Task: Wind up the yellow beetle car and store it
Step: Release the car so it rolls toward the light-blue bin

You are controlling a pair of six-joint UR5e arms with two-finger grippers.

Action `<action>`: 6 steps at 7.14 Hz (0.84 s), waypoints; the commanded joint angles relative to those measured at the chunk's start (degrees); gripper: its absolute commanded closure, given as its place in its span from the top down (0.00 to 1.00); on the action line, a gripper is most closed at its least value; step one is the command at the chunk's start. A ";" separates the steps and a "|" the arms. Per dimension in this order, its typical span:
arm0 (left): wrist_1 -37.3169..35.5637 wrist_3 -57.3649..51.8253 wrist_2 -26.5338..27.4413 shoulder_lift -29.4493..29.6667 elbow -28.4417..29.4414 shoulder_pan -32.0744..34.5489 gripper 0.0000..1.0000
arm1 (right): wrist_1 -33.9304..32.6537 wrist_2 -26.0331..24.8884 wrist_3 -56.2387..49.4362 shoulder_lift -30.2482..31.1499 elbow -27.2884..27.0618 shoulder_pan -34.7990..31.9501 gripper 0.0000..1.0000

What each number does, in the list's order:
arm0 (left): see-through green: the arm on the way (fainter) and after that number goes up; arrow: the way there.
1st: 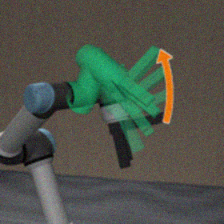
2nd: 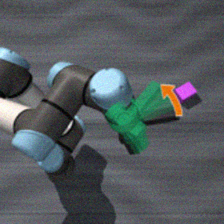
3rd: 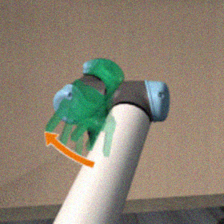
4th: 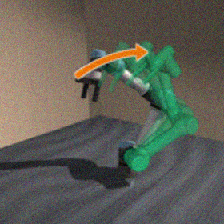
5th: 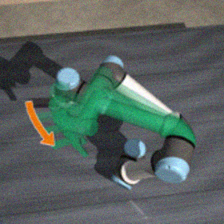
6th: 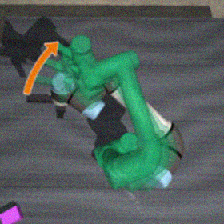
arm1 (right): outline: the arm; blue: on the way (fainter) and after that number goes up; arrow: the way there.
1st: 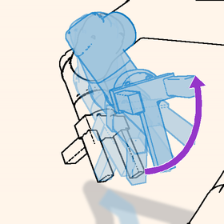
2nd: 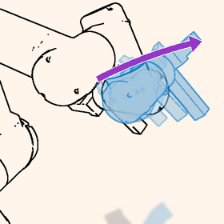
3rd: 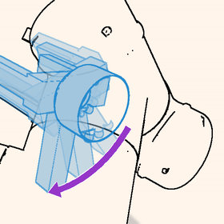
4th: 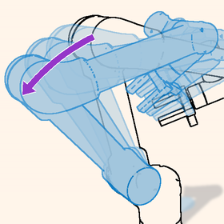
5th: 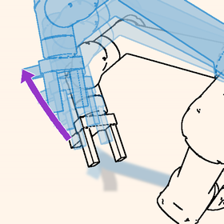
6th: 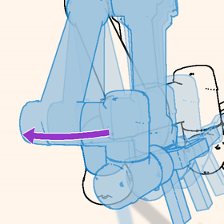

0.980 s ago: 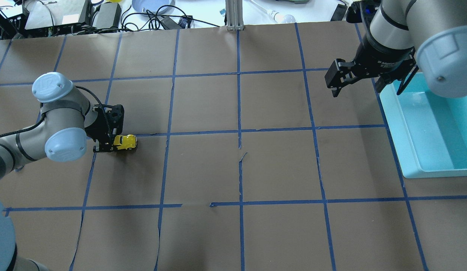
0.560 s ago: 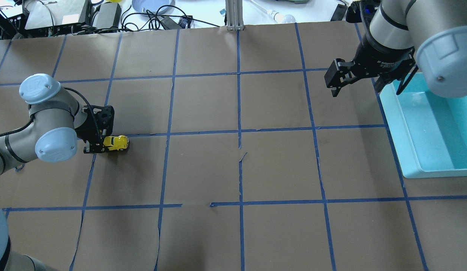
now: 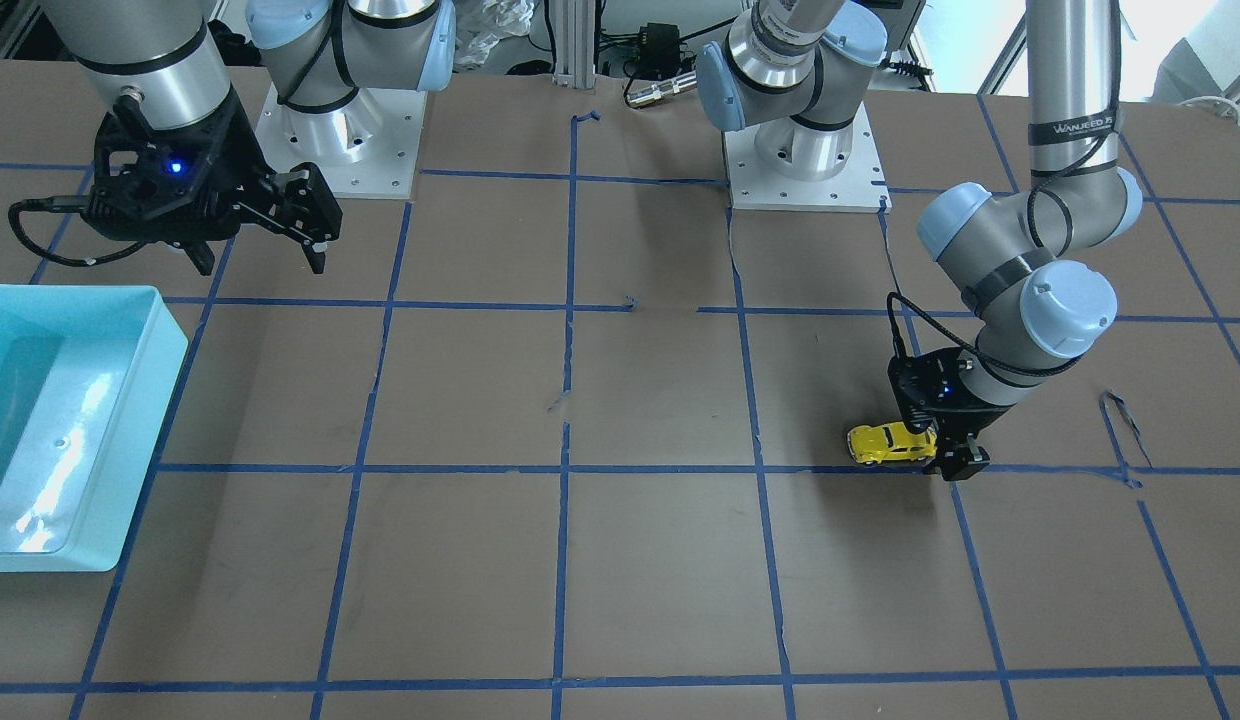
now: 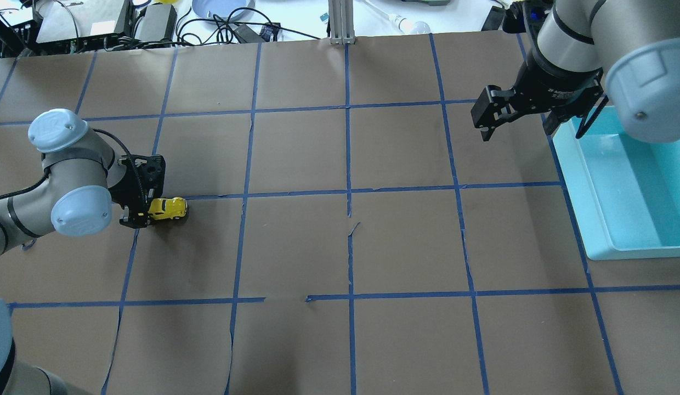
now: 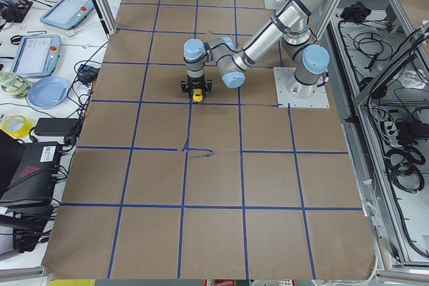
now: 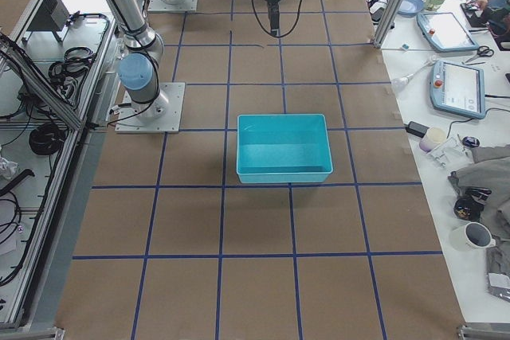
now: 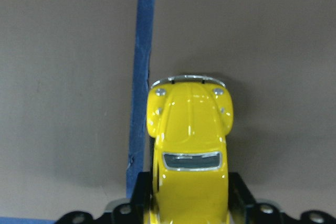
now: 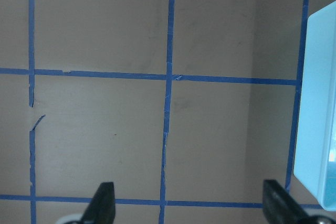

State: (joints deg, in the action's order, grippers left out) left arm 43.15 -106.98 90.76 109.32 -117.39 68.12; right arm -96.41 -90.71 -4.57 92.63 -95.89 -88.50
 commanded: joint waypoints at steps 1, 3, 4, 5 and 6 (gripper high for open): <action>0.00 0.02 -0.06 0.02 0.14 -0.01 0.98 | 0.00 0.10 0.09 0.10 0.00 0.00 1.00; 0.00 0.02 -0.06 0.02 0.14 -0.01 0.98 | 0.09 -0.08 0.09 0.10 0.00 0.00 1.00; 0.00 0.02 -0.06 -0.07 0.23 -0.01 0.98 | 0.09 0.18 0.09 0.10 0.00 0.00 1.00; 0.00 0.45 0.11 -0.33 0.23 -0.01 0.98 | 0.17 -0.68 0.00 0.18 0.00 -0.09 1.00; 0.44 1.59 0.20 -1.12 0.40 0.78 0.98 | 0.09 -0.43 -0.09 0.10 0.09 -0.09 1.00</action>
State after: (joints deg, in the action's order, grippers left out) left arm 43.25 -106.42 90.84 108.92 -117.12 68.28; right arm -96.30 -91.08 -4.56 92.76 -95.87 -88.56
